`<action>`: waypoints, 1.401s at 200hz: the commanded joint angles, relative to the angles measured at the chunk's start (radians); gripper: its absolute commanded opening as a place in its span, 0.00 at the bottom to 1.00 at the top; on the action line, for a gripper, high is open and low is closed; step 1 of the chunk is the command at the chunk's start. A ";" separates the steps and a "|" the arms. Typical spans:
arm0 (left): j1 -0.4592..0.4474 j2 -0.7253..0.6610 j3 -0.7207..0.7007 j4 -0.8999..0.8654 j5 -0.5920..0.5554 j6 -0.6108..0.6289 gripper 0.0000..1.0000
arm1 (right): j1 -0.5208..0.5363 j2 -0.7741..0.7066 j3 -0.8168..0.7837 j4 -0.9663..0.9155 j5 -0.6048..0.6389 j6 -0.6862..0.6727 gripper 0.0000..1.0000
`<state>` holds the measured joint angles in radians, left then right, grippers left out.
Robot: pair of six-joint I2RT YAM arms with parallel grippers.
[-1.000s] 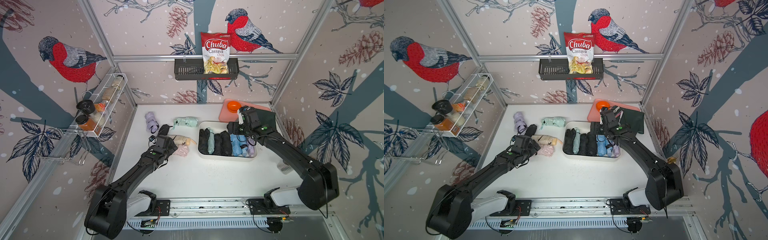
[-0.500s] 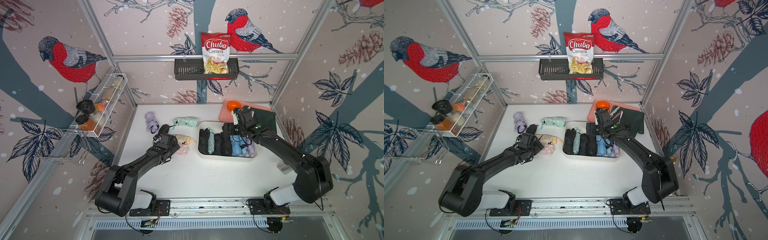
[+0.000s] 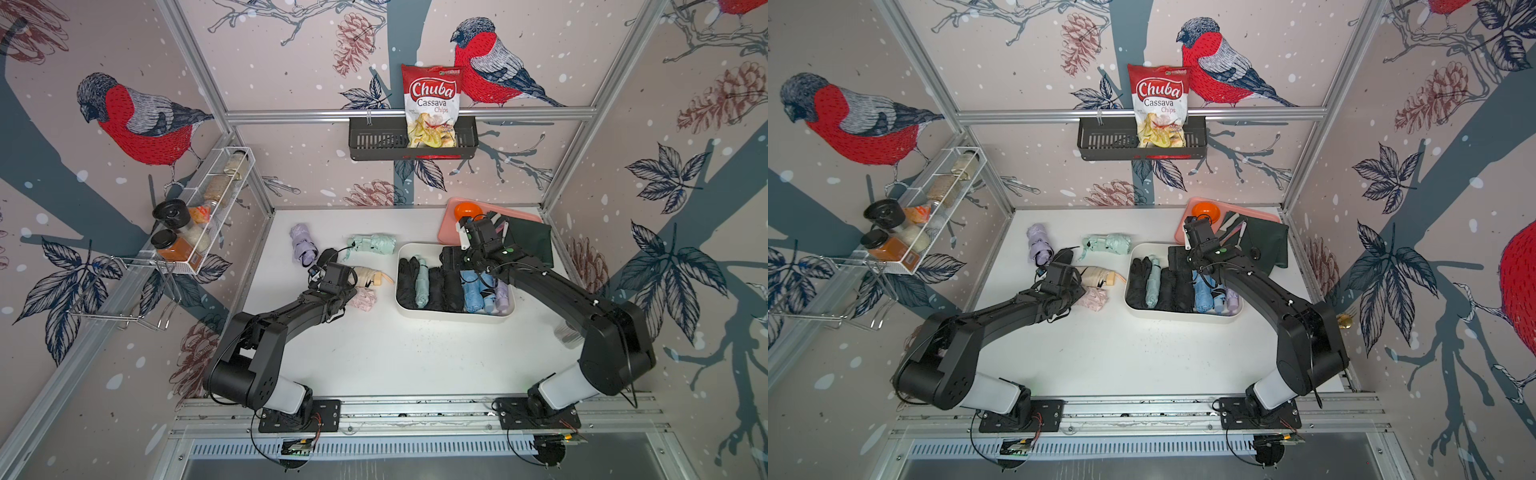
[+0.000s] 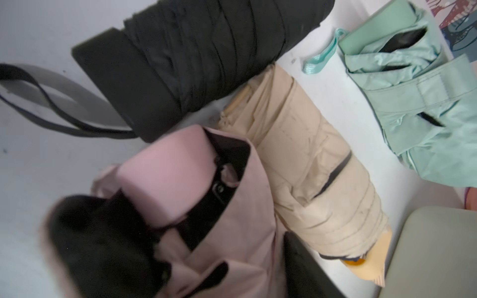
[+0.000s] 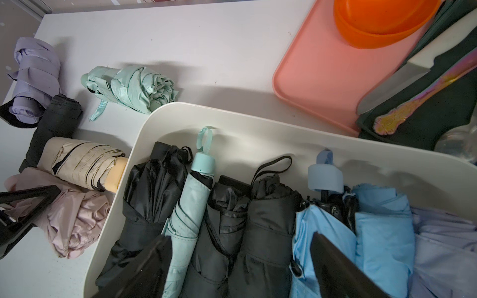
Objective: Put the umbrella into the storage box
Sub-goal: Pick up the umbrella from the center of the board.
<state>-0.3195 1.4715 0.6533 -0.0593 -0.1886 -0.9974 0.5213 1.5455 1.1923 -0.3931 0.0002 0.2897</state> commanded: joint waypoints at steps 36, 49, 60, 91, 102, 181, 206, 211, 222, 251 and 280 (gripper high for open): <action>0.005 -0.093 -0.016 -0.229 -0.074 0.043 0.16 | 0.000 0.001 0.026 0.004 0.031 0.004 0.86; 0.004 -0.118 -0.010 -0.248 -0.077 0.065 0.02 | -0.003 -0.001 0.024 0.008 0.035 0.016 0.85; 0.006 -0.136 0.000 -0.268 -0.081 0.087 0.00 | -0.006 -0.004 0.023 0.012 0.043 0.026 0.85; 0.004 -0.196 0.037 -0.307 -0.058 0.170 0.00 | -0.011 -0.021 0.009 0.024 0.058 0.048 0.85; -0.001 -0.221 0.054 -0.318 -0.037 0.208 0.00 | -0.011 -0.034 0.002 0.030 0.063 0.055 0.86; -0.145 -0.208 0.334 -0.205 0.221 0.472 0.00 | -0.066 -0.178 -0.111 0.099 0.056 0.107 1.00; -0.183 -0.105 0.456 -0.152 0.344 0.539 0.00 | -0.084 -0.211 -0.136 0.106 0.044 0.117 1.00; -0.190 -0.080 0.480 -0.146 0.369 0.556 0.00 | -0.086 -0.214 -0.139 0.106 0.042 0.119 1.00; -0.206 -0.026 0.534 -0.137 0.417 0.585 0.00 | -0.086 -0.220 -0.145 0.109 0.038 0.121 1.00; -0.233 0.112 0.652 -0.135 0.545 0.640 0.00 | -0.086 -0.223 -0.154 0.117 0.034 0.132 1.00; -0.245 0.213 0.715 -0.136 0.627 0.630 0.00 | -0.086 -0.218 -0.155 0.123 0.040 0.149 1.00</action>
<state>-0.5571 1.6337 1.3300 -0.2451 0.3130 -0.3908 0.4355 1.3277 1.0397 -0.3019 0.0410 0.4179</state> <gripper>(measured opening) 0.165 0.998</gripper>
